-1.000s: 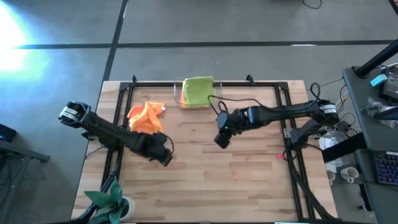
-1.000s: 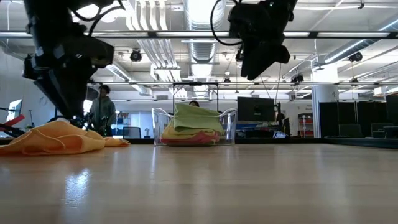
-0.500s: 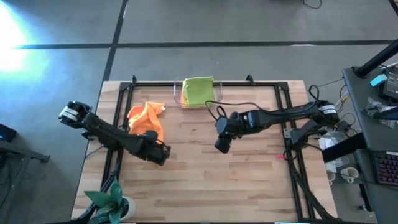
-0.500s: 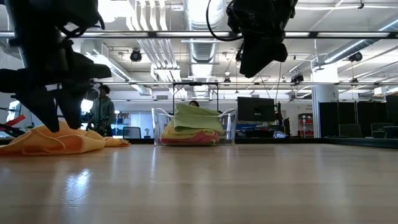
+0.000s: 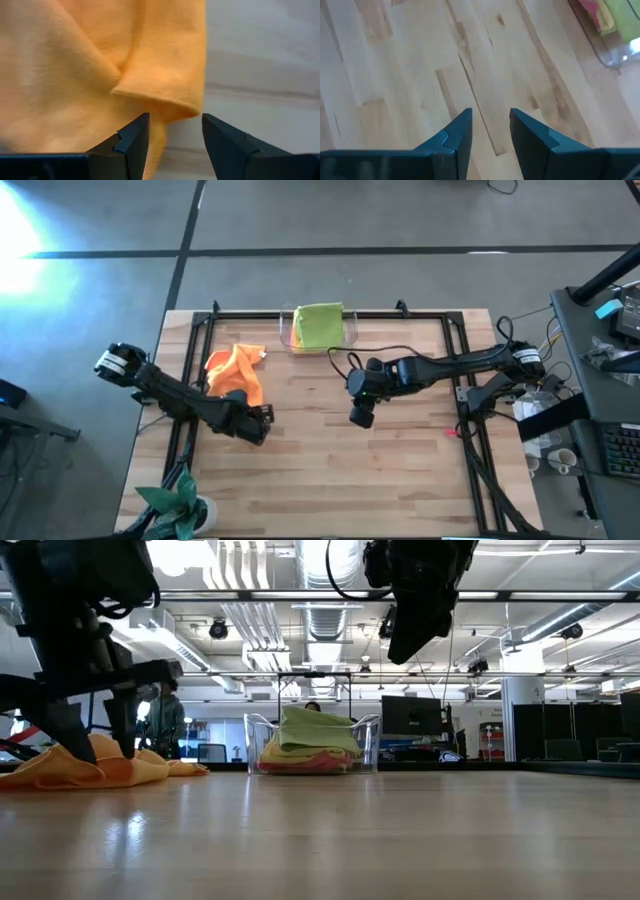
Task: Fold microfiber towels
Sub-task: Fold the orange microfiber cloth
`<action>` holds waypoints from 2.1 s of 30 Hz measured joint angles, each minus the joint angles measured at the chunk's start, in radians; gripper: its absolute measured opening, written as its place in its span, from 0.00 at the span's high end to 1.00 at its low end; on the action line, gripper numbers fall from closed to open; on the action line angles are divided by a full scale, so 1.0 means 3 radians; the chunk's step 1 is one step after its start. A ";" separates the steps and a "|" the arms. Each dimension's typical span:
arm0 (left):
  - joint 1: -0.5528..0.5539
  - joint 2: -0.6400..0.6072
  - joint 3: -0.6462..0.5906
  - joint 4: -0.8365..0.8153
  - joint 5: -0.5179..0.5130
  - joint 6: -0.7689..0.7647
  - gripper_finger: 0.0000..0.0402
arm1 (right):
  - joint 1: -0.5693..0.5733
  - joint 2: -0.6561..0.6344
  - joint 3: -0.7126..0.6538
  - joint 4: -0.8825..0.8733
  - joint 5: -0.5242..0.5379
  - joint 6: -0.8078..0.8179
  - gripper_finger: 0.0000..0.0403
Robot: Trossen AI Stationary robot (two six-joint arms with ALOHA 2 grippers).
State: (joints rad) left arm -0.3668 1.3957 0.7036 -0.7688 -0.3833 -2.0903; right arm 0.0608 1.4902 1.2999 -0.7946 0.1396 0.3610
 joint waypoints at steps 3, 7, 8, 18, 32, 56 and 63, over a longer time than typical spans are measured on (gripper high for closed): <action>0.0049 0.0042 -0.0006 0.0023 -0.0058 -0.0099 0.59 | -0.0001 0.0000 0.0004 0.0000 0.0000 -0.0146 0.69; 0.0114 0.0157 -0.0011 0.0043 -0.0062 -0.0175 0.59 | -0.0001 0.0000 0.0008 0.0001 0.0000 -0.0285 0.69; 0.0133 0.0187 -0.0010 0.0060 -0.0067 -0.0177 0.59 | -0.0001 0.0000 0.0008 0.0002 0.0001 -0.0287 0.69; 0.0241 0.0323 0.0055 0.0191 -0.0371 -0.0183 0.59 | -0.0008 0.0000 0.0009 0.0002 -0.0001 -0.0459 0.69; 0.0315 0.0408 0.0028 0.0178 -0.0676 -0.0333 0.65 | -0.0009 0.0000 0.0009 0.0068 0.0005 -0.0543 0.69; 0.0116 0.0293 0.1493 0.0275 0.0228 0.3583 1.00 | -0.0009 -0.0001 0.0011 0.0072 0.0060 -0.1082 0.74; 0.0082 0.0294 0.2014 0.0268 0.0226 0.3813 1.00 | -0.0009 -0.0005 0.0011 0.0080 -0.0237 -0.1044 0.75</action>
State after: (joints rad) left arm -0.3423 1.4837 1.3079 -0.6885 -0.3155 -0.9464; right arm 0.0582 1.4887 1.3033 -0.7707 0.0685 0.0479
